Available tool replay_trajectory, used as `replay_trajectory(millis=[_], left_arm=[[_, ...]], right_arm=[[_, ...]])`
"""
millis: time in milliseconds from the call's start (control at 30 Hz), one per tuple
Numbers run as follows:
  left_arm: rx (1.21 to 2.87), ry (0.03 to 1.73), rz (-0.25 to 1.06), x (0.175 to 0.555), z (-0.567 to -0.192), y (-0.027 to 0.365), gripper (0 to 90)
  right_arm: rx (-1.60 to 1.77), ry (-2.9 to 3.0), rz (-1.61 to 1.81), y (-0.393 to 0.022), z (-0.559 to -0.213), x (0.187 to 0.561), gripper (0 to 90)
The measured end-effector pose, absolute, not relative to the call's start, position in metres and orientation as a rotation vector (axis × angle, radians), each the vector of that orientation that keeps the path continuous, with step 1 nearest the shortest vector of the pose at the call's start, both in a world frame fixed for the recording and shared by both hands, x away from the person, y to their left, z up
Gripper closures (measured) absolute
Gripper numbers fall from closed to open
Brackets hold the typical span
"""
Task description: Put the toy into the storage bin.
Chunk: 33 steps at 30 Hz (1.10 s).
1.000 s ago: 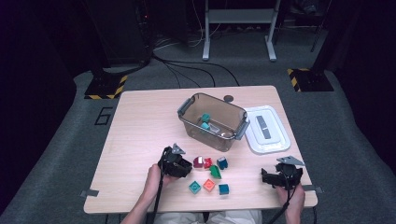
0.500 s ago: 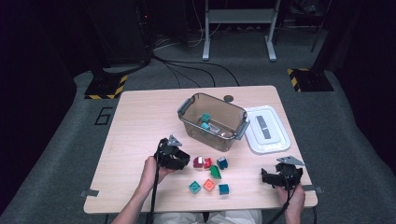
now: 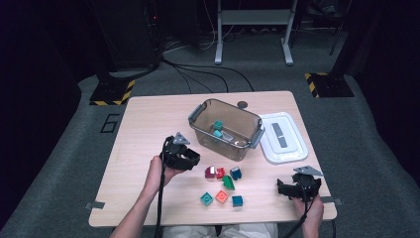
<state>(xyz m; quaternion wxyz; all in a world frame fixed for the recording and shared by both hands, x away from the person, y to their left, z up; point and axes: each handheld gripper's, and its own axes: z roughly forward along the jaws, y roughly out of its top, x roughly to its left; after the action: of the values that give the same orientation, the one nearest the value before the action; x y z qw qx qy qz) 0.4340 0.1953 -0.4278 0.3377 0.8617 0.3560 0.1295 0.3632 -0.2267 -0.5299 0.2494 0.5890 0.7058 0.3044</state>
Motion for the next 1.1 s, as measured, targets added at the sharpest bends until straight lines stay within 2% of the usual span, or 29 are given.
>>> replay_trajectory(millis=[1100], left_arm=[[2.220,0.871,0.406,0.466,-0.365,0.186,40.3]], right_arm=[[1.606,1.925,0.826,-0.227,-0.530,0.363,1.3]])
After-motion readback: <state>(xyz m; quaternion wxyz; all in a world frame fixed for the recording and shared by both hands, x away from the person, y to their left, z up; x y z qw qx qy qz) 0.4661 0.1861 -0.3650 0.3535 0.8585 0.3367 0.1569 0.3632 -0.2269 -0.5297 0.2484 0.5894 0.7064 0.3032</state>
